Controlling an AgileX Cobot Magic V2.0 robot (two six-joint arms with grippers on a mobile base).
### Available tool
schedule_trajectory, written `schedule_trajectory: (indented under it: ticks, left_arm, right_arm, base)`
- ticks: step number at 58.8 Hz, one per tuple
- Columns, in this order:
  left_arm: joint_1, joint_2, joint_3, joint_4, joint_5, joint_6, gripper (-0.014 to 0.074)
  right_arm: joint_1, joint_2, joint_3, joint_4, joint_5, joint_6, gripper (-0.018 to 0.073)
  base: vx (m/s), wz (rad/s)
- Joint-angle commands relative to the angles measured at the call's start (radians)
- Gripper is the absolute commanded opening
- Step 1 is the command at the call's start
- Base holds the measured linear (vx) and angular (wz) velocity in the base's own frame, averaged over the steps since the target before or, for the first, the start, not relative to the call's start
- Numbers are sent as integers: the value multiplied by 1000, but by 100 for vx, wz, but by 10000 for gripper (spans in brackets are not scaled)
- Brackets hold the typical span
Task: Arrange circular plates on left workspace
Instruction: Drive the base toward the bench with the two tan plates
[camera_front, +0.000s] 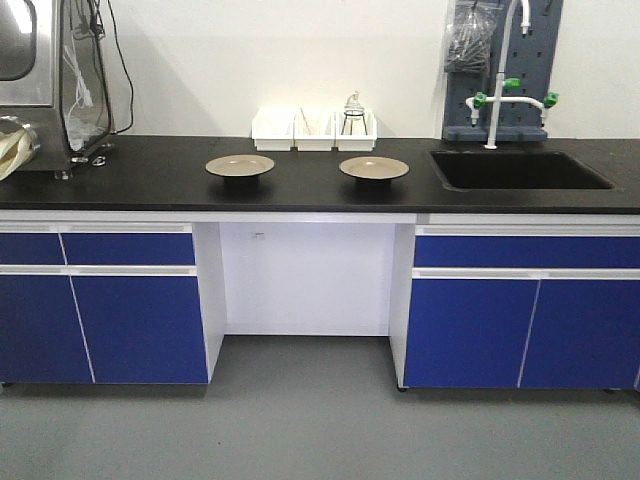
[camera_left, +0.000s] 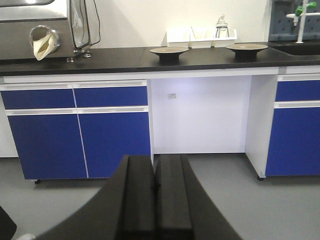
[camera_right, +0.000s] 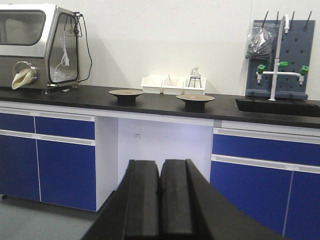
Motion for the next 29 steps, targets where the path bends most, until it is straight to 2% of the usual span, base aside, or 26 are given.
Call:
schedule_trajectory:
  ticks: [1,29]
  left_arm:
    - [-4,-14,12,-3,-86,-8,3]
    - [-4,-14,12,-3,-86,-8,3]
  right_arm:
    - [-4,-16,7,-5,-89,1,0]
    - [-4,-16,7,-5,-89,1,0]
  base:
    - [31,9]
    - [34,1]
